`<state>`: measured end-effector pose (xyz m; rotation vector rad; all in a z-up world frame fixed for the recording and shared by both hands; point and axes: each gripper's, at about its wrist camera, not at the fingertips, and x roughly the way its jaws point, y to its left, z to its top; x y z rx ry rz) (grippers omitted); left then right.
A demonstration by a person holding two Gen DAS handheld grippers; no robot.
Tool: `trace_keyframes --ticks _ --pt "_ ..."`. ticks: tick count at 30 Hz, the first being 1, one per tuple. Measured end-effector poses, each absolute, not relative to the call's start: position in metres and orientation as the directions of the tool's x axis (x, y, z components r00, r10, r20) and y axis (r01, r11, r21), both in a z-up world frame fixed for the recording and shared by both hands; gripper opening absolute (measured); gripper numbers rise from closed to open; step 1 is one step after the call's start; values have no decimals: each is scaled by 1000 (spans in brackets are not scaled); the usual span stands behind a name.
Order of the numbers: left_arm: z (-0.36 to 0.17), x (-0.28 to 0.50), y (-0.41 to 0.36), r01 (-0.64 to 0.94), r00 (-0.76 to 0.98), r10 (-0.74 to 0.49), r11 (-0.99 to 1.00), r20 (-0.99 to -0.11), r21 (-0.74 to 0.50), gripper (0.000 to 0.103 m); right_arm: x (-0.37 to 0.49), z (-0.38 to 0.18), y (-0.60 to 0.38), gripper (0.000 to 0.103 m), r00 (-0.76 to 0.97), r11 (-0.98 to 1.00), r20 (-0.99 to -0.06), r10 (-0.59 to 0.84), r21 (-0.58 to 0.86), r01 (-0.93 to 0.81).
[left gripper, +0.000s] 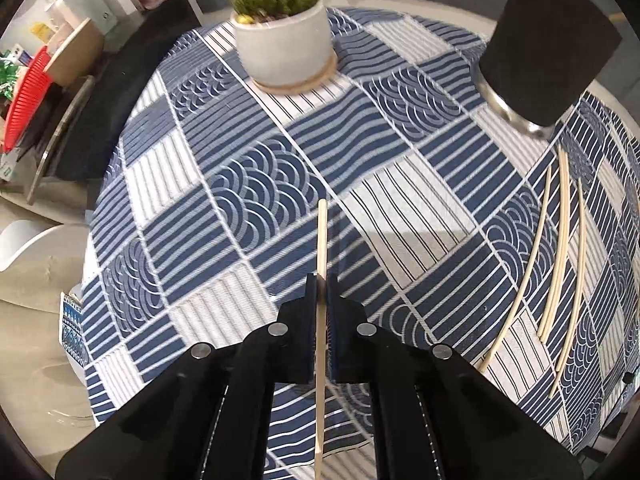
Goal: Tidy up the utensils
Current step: 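Raise the right tool's chopstick over the black cup while the left tool carries its chopstick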
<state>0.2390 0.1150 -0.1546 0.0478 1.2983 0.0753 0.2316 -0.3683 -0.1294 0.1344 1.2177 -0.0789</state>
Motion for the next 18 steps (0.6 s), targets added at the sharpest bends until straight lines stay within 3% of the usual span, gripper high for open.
trace_keyframes --ticks 18 --pt "-40 267 89 17 460 67 996 -886 84 5 249 -37 -336 5 572 986 -817 74 145 78"
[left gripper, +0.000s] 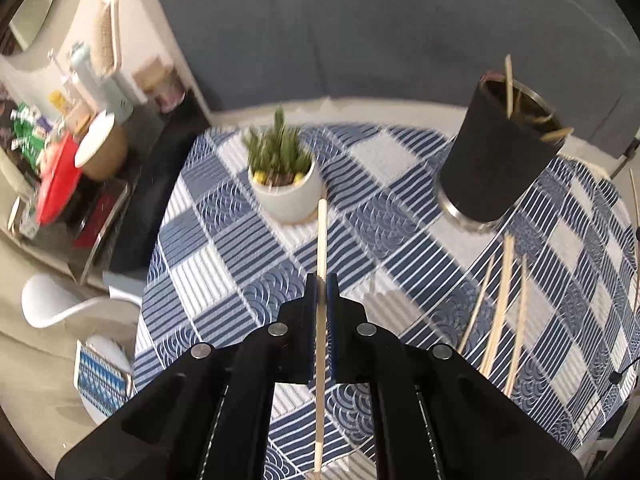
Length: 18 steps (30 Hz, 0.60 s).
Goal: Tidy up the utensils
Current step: 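Raise the right tool's chopstick over the black cup while the left tool carries its chopstick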
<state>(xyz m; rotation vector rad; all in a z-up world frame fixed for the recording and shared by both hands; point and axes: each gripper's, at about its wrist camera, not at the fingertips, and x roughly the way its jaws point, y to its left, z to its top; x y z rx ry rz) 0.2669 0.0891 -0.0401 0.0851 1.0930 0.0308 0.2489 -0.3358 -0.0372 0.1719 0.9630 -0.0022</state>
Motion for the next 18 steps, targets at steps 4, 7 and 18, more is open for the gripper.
trace_keyframes --ticks 4,7,18 --pt "-15 280 78 35 496 33 998 -867 59 5 256 -8 -321 5 627 989 -772 105 145 14" --pt "7 290 69 60 528 -33 998 -849 -2 5 259 12 -313 5 674 981 -720 168 187 -45" --pt "69 325 22 152 641 -147 986 -753 -64 5 288 62 -266 5 762 950 -569 309 224 -218"
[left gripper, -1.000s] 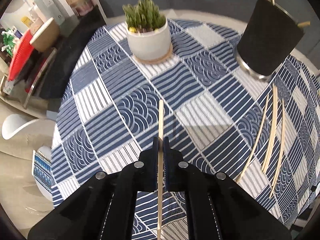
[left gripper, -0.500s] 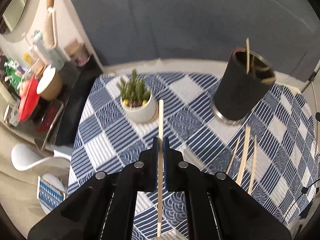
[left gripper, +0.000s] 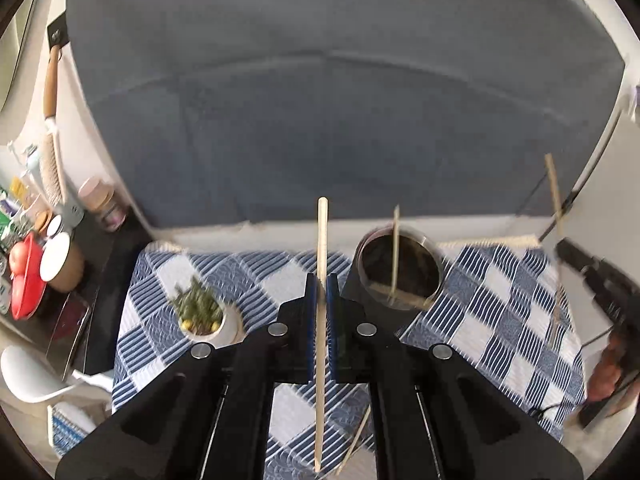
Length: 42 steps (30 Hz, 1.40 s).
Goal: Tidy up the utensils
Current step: 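Raise the right tool's chopstick over the black cup while the left tool carries its chopstick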
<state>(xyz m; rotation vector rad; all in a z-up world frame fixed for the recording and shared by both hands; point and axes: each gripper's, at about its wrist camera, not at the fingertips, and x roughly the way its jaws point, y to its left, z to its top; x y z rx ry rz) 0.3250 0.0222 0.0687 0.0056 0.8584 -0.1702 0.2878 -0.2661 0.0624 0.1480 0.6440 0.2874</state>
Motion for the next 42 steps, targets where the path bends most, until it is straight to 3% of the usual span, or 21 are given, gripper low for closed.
trace_keyframes --ticks 19,33,42 --pt "118 351 -15 322 751 -377 926 -542 -197 5 329 87 -219 5 769 863 -396 502 290 -413" --pt "88 391 -25 386 748 -458 889 -480 -247 5 377 58 -196 5 752 833 -368 547 330 -445" --pt "41 413 -29 401 709 -477 879 -520 -260 5 404 10 -186 5 731 837 -422 536 377 -396"
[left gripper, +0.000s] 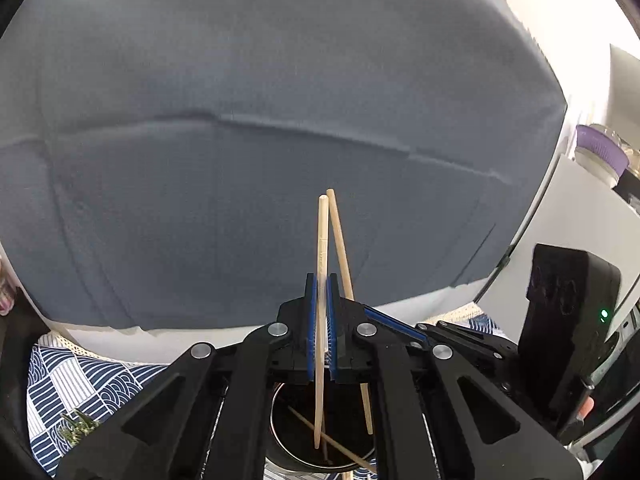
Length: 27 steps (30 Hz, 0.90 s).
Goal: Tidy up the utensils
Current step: 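Raise the right tool's chopstick over the black cup while the left tool carries its chopstick, then drop both chopsticks into the black cup by opening both tools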
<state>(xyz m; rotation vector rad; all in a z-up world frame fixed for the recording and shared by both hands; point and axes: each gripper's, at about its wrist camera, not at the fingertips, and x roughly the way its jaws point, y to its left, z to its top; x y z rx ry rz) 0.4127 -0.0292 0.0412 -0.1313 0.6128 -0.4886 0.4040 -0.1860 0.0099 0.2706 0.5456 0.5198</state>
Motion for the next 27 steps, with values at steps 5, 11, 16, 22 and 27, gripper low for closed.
trace_keyframes --ticks 5,11,16,22,27 --pt "16 413 -33 398 685 -474 880 -553 -260 5 404 -13 -187 5 720 853 -468 512 375 -364" --pt "-6 405 -38 388 658 -446 891 -607 -234 5 390 -29 -188 5 699 869 -518 493 334 -366" --pt "-15 396 -33 378 644 -425 900 -636 -219 5 380 -33 -189 5 688 886 -558 464 302 -353" --pt "-24 388 -28 361 638 -390 913 -665 -189 5 372 -35 -184 6 678 901 -594 433 249 -357" --pt "-21 382 -18 348 646 -375 920 -665 -180 5 366 -32 -177 8 694 913 -597 402 208 -350"
